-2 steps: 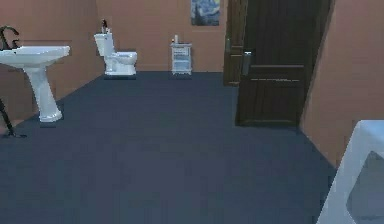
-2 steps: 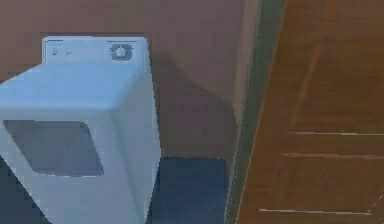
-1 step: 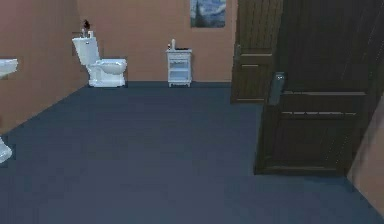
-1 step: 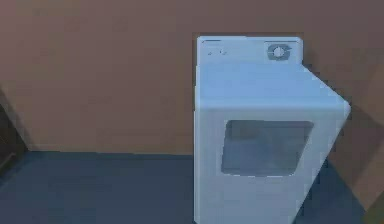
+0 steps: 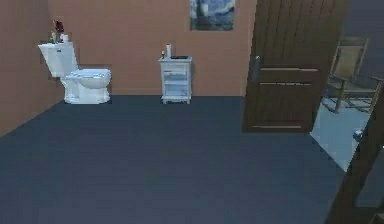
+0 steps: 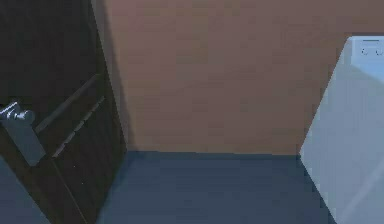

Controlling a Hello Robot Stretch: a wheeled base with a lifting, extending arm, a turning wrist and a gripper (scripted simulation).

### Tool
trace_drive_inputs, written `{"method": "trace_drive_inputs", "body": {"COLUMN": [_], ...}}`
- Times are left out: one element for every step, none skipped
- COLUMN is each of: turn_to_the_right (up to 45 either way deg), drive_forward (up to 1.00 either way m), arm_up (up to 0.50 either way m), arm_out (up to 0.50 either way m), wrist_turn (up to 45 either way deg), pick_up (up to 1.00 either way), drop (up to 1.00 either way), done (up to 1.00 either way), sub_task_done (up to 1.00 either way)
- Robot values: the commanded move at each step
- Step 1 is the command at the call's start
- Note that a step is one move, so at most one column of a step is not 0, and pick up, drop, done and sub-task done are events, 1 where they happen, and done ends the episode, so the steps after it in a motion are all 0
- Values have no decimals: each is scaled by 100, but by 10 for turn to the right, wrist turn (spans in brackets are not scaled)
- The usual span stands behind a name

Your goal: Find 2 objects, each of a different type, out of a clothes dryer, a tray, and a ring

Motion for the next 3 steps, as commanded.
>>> {"method": "trace_drive_inputs", "body": {"turn_to_the_right": [0,0,30], "drive_forward": [25,100,0], "arm_up": [0,0,0], "arm_out": [0,0,0], "wrist_turn": [0,0,0], "pick_up": [0,0,0], "drop": [0,0,0], "done": [0,0,0], "sub_task_done": [0,0,0]}}
